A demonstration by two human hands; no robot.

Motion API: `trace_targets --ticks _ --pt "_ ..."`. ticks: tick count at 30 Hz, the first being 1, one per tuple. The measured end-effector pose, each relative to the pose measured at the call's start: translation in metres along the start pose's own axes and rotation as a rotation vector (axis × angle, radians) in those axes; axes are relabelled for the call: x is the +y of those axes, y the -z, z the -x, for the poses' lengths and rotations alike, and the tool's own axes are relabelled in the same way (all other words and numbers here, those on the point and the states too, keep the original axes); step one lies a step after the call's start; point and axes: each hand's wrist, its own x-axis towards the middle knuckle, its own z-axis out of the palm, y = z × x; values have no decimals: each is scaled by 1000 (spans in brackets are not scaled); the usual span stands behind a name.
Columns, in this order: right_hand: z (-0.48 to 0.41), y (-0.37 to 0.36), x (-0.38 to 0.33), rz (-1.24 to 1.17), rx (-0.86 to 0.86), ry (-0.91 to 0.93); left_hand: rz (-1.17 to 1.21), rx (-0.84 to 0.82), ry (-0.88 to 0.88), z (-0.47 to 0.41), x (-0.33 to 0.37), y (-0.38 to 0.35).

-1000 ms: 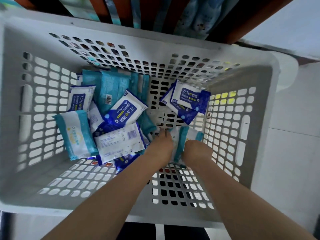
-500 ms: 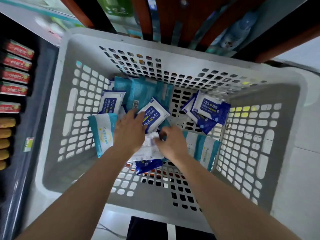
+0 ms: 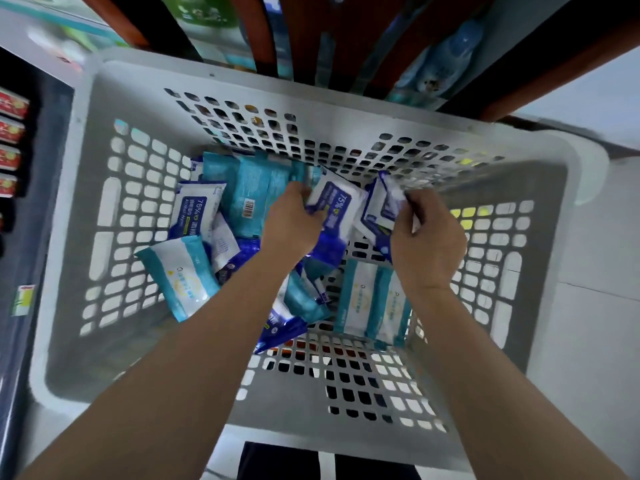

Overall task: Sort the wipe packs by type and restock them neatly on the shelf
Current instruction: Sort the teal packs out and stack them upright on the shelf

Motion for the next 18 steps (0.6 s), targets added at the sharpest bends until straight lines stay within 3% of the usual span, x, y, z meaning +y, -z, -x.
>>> trace_targets --ticks 1,3,6,8,11,15,18 --pt "0 -3 5 73 -19 80 170 -95 49 -5 5 -10" --pt "1 -15 16 244 -236 80 423 -365 122 -12 8 -32" --pt "8 -38 34 280 -707 -92 86 -664 38 -12 -2 -53" --pt "12 -49 43 191 -883 -114 -141 -678 -56 -11 -11 -58" --pt "12 -57 45 141 -861 -76 -186 -544 -129 -6 -15 -48" --pt "13 -55 15 135 -679 -1 -270 -78 -303 -1 -12 -12" --pt "16 -64 -17 47 -795 49 -468 249 -298 -6 -23 31"
